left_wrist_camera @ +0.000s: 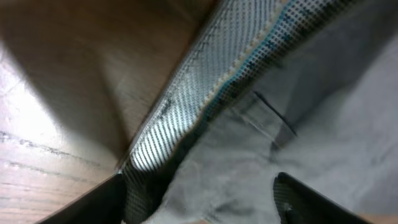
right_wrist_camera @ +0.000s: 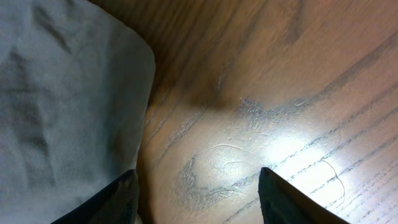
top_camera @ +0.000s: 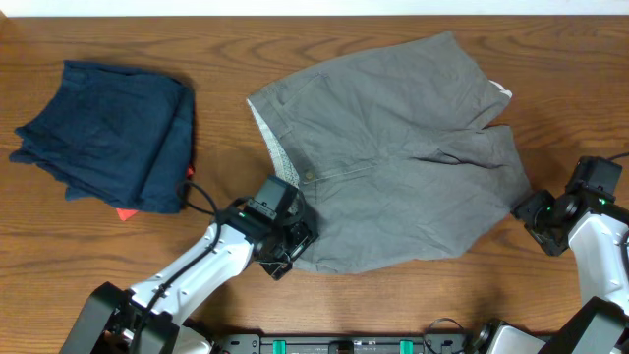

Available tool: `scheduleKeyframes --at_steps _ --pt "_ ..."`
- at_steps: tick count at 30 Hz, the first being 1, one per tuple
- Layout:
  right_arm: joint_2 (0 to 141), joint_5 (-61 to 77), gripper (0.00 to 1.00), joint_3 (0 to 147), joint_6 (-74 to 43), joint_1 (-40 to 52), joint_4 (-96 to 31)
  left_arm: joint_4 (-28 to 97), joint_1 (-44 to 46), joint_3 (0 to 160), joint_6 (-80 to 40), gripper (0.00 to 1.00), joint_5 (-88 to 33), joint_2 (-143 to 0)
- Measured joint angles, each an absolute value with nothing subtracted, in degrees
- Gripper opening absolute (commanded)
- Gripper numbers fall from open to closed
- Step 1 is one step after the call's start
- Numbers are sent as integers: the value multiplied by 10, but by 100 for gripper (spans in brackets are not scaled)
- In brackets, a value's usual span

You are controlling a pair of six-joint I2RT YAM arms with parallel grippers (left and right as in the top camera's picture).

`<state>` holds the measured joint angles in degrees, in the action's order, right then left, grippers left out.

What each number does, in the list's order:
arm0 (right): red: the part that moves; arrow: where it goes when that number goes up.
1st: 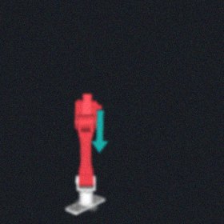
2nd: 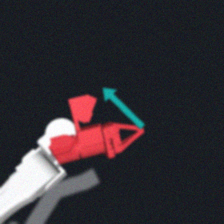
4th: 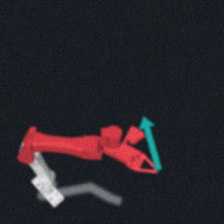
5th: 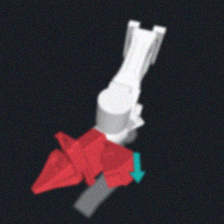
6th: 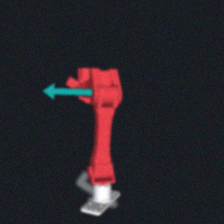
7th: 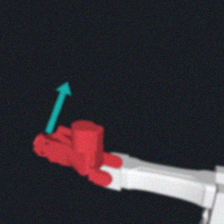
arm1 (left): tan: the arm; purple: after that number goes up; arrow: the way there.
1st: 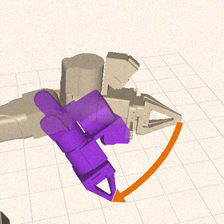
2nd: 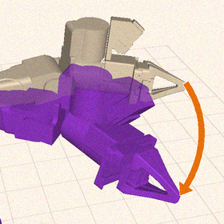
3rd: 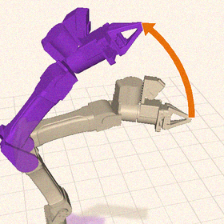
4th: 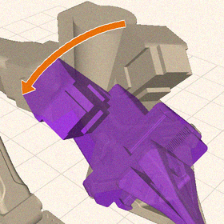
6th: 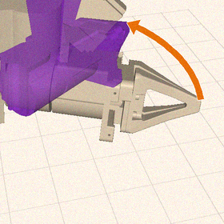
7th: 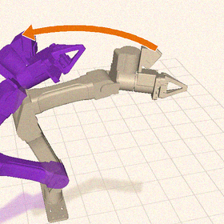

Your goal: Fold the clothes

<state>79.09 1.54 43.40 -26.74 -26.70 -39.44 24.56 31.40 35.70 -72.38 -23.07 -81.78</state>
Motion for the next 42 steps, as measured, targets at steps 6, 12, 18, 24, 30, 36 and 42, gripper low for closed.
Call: scheduleKeyframes --at_steps 6,12,18,24,30,36,42 --pt "791 16 62 434 -267 -267 -396 238 327 353 -754 31 -204 -818" --pt "791 16 63 434 -267 -267 -396 273 327 353 -763 57 -222 -818" --pt "791 17 65 434 -265 -267 -396 307 328 353 -768 59 -226 -818" --pt "791 17 66 434 -260 -267 -396 307 328 353 -778 63 -232 -818" --pt "791 17 66 434 -250 -267 -397 286 360 353 -819 50 -227 -818" --pt "791 17 66 434 -248 -267 -398 265 384 352 -843 6 -206 -818" --pt "791 17 68 434 -246 -267 -397 272 342 352 -795 6 -194 -817"
